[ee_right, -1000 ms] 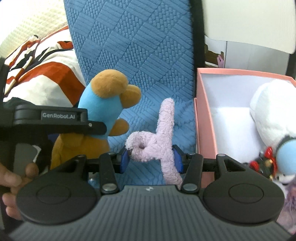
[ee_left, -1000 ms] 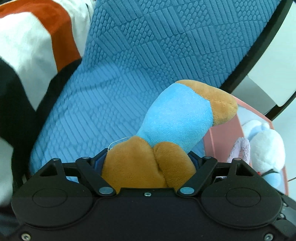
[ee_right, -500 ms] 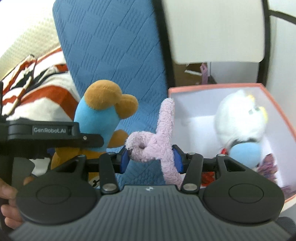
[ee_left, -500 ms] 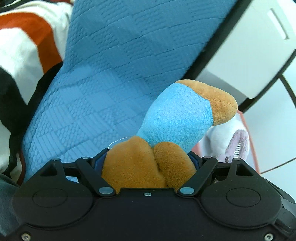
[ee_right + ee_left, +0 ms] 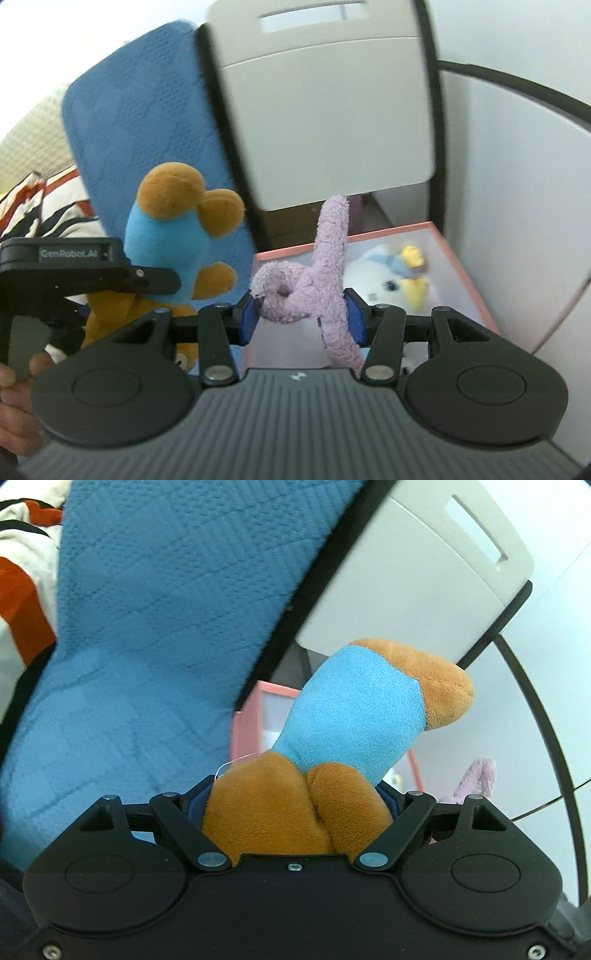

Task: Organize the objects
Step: 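Carry the teddy bear and pink bunny over the pink box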

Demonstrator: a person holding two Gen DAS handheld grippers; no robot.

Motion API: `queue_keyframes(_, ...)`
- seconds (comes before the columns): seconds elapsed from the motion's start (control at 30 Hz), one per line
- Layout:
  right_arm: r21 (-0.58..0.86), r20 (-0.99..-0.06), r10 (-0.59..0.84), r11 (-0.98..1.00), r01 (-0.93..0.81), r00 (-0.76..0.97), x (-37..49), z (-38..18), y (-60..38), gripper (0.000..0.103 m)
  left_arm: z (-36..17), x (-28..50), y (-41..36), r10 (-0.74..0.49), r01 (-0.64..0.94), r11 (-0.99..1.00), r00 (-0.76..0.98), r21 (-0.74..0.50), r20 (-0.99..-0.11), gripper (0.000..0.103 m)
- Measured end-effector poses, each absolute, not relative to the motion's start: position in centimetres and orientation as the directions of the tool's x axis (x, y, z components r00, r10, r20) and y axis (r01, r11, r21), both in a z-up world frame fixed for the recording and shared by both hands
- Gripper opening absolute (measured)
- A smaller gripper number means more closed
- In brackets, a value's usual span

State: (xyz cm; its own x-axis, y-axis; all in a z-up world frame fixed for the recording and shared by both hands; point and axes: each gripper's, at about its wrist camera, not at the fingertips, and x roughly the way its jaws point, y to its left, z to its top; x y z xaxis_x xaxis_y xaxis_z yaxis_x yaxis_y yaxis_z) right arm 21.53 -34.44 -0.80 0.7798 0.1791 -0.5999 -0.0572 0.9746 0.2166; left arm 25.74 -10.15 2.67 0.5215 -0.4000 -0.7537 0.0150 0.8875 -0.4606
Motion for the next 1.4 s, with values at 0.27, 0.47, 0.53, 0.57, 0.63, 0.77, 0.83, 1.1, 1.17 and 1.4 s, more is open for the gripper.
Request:
queue_keyframes(0.27, 0.210, -0.637, 0.121, 0.977, 0.021, 0.761, 22.4, -2.7, -39.3, 0.051, 1.6, 28.4, -13.3, -0.411, -0.030, 0.873, 0.495, -0.488, -0.765, 0.083)
queue_keyframes(0.47, 0.216, -0.692, 0.112, 0.975, 0.056, 0.713, 23.4, -6.3, -41.6, 0.051, -0.5, 30.7, -15.2, -0.396, -0.074, 0.873, 0.470, -0.483, -0.789, 0.083)
queue_keyframes(0.53, 0.217, -0.714, 0.104, 0.973, 0.077, 0.692, 23.7, -7.8, -42.2, 0.051, -1.4, 31.7, -15.7, -0.384, -0.097, 0.875, 0.458, -0.474, -0.802, 0.083)
queue_keyframes(0.57, 0.218, -0.724, 0.107, 0.973, 0.078, 0.682, 23.9, -8.6, -42.5, 0.051, -1.8, 32.1, -15.9, -0.382, -0.104, 0.875, 0.452, -0.473, -0.806, 0.083)
queue_keyframes(0.63, 0.224, -0.744, 0.114, 0.971, 0.086, 0.659, 24.4, -10.1, -43.0, 0.051, -2.7, 33.0, -16.3, -0.377, -0.120, 0.874, 0.442, -0.470, -0.814, 0.083)
queue_keyframes(0.77, 0.232, -0.769, 0.121, 0.968, 0.097, 0.628, 25.5, -12.1, -43.6, 0.051, -4.3, 34.4, -17.1, -0.362, -0.156, 0.874, 0.423, -0.460, -0.831, 0.083)
queue_keyframes(0.83, 0.232, -0.775, 0.126, 0.968, 0.093, 0.619, 26.0, -12.8, -43.8, 0.051, -5.0, 34.9, -17.3, -0.358, -0.168, 0.873, 0.415, -0.457, -0.836, 0.083)
queue_keyframes(1.1, 0.260, -0.800, 0.157, 0.961, 0.099, 0.579, 27.2, -15.1, -44.9, 0.051, -6.6, 36.0, -18.2, -0.336, -0.180, 0.886, 0.384, -0.426, -0.860, 0.092)
queue_keyframes(1.17, 0.270, -0.799, 0.164, 0.958, 0.101, 0.578, 27.5, -15.2, -44.9, 0.051, -6.6, 36.1, -18.6, -0.336, -0.159, 0.896, 0.369, -0.415, -0.866, 0.095)
queue_keyframes(1.4, 0.281, -0.769, 0.167, 0.955, 0.092, 0.617, 26.9, -12.2, -44.6, 0.051, -5.1, 35.2, -19.1, -0.354, -0.089, 0.906, 0.376, -0.413, -0.857, 0.102)
